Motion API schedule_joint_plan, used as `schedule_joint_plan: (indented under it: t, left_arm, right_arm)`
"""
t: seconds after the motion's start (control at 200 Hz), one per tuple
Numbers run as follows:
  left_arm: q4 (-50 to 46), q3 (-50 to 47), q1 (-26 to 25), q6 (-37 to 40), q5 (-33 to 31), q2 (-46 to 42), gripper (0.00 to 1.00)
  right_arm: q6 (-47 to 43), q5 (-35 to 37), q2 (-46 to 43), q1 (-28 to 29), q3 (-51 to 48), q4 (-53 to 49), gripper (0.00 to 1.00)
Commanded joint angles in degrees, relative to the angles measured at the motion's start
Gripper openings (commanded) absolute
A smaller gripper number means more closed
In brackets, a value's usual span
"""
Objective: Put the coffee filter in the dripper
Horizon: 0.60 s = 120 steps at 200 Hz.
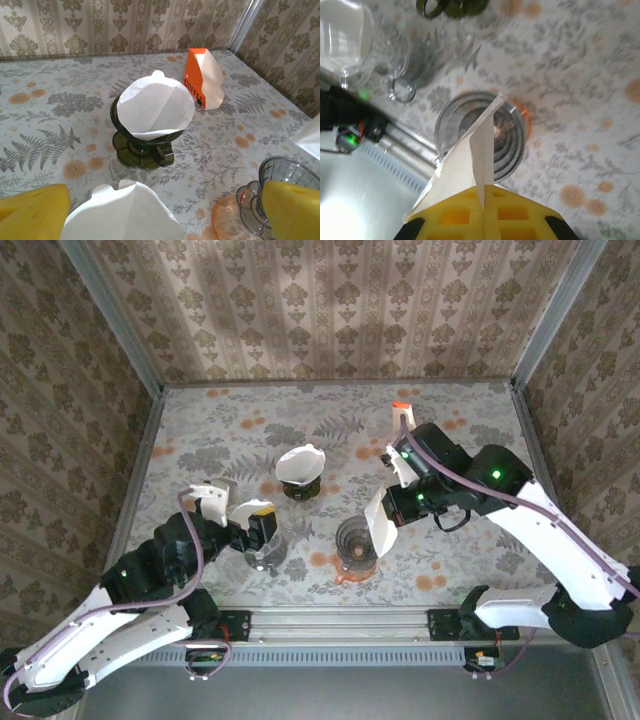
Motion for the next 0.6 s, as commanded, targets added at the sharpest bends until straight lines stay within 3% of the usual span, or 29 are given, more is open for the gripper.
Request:
schedule_joint_plan:
  t: [0.0, 0.595]
  left_arm:
    - [1.2, -0.4, 0.3, 0.9, -0.2, -0.5, 1.0]
    - [2.4, -2.2, 0.3, 0.3, 2.0, -1.6, 1.0]
  right_arm:
    - [2.5, -8.8, 2.2, 0.4, 1.1, -6.2, 0.0]
    - [0.9, -0.3, 16.3, -0.3, 5.7, -10.3, 0.0]
